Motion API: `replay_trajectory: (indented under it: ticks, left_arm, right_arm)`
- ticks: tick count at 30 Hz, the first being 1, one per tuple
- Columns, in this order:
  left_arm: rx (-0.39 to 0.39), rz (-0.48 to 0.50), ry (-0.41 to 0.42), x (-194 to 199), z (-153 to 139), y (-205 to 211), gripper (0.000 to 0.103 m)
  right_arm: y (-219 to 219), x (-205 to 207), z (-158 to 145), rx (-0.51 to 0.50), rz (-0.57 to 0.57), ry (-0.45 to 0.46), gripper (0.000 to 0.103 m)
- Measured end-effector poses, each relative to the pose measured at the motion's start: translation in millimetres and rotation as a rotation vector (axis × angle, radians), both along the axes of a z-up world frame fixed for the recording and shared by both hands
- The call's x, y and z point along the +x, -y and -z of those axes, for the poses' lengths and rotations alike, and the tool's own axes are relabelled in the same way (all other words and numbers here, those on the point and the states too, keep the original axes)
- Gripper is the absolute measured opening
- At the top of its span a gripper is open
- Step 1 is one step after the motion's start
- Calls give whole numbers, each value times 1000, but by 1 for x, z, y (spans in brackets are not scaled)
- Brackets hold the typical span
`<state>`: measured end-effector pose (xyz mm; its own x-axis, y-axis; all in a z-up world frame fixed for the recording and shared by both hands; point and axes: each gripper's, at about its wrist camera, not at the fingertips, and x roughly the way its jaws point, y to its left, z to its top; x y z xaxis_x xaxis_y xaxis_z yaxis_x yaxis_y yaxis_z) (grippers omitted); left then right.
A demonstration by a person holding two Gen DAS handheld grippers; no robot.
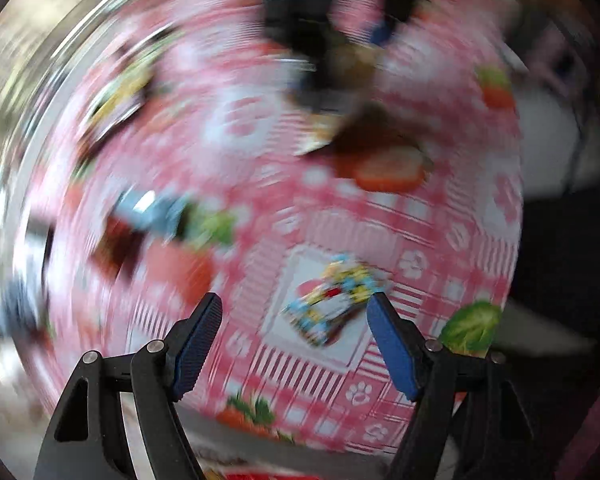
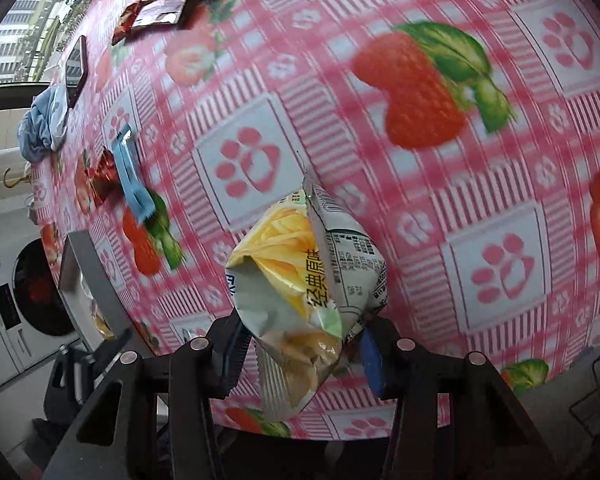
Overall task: Organize snacks
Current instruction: 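Grasp the large chip bag with the right tool while the left grasps the Hello Kitty candy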
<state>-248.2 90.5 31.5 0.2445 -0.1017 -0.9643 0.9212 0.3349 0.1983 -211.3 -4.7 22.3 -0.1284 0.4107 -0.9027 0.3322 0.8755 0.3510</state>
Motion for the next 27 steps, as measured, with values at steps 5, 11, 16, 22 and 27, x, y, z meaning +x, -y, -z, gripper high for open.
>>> replay_trajectory:
  ticks: [5,11,16,22,27]
  left_arm:
    - [81,109,-30,-8,30,14,78]
    - [54,12,-196,19,40,12,78]
    - [17,-88,-249,42,37,1,54]
    - [-91,-377,-334,77,34,-20,39]
    - [-98,-441,-286,76,33,-27,44]
  right_arm:
    - [8,-13,-5,13,-2,11,50]
    - [10,-17,-11,25,-28,27,50]
    - [13,-20,-11,19,-38,23,50]
    - [25,-23,0,72,148,-7,90]
    - [34,-18,11,93,263,-29,91]
